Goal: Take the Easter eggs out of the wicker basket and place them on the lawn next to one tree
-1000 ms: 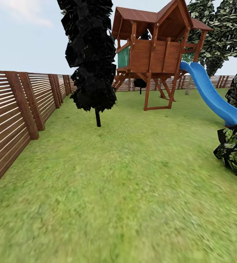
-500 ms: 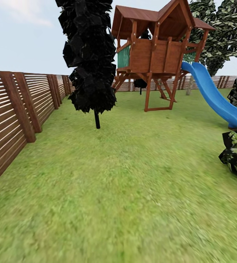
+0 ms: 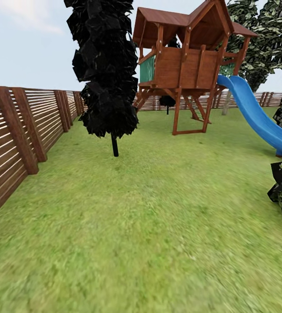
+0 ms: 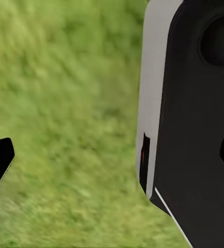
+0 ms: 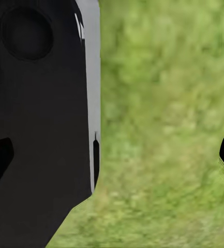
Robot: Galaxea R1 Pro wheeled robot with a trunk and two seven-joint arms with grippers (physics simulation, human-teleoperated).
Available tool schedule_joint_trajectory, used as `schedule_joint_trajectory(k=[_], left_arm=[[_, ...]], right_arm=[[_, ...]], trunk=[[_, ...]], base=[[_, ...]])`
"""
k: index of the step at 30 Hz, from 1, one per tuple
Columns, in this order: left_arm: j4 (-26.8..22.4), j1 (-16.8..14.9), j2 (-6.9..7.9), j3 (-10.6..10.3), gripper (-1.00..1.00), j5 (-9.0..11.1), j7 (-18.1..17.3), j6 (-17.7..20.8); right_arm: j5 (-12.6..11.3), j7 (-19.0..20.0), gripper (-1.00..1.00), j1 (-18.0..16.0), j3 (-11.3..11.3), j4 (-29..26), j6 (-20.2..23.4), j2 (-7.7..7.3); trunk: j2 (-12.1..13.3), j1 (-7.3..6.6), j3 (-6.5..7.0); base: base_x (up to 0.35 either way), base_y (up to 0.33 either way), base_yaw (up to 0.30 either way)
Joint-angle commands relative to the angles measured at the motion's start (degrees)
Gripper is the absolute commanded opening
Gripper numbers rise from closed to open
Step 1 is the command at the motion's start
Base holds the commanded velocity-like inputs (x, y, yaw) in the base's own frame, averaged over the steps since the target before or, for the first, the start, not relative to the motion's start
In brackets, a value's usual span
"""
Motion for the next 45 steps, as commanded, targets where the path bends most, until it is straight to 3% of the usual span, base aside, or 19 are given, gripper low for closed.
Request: schedule_joint_trajectory(k=[1,17,31,45], left_arm=[[-0.1,0.0,0.01,0.0,1.0,0.0,0.0,0.1],[-0.1,0.0,0.01,0.0,1.0,0.0,0.0,0.1],[-0.1,0.0,0.01,0.0,1.0,0.0,0.0,0.1],[-0.1,0.0,0.01,0.0,1.0,0.0,0.0,0.1]], right_arm=[[0.0,-0.1,1.0,-0.1,0.1,0.1,0.0,0.0],[0.0,-0.1,1.0,-0.1,0.1,0.1,0.0,-0.01],[0.0,-0.1,1.0,-0.1,0.1,0.1,0.0,-0.01],[0.0,-0.1,1.0,-0.1,0.2,0.1,0.0,-0.01]], trunk=[[0.0,0.03,0.05],[0.0,0.03,1.05],[0.0,0.03,1.12],[0.0,0.03,1.12]], base=[[0.334,0.0,0.0],[0.334,0.0,0.0],[0.334,0.0,-0.005],[0.334,0.0,-0.263]])
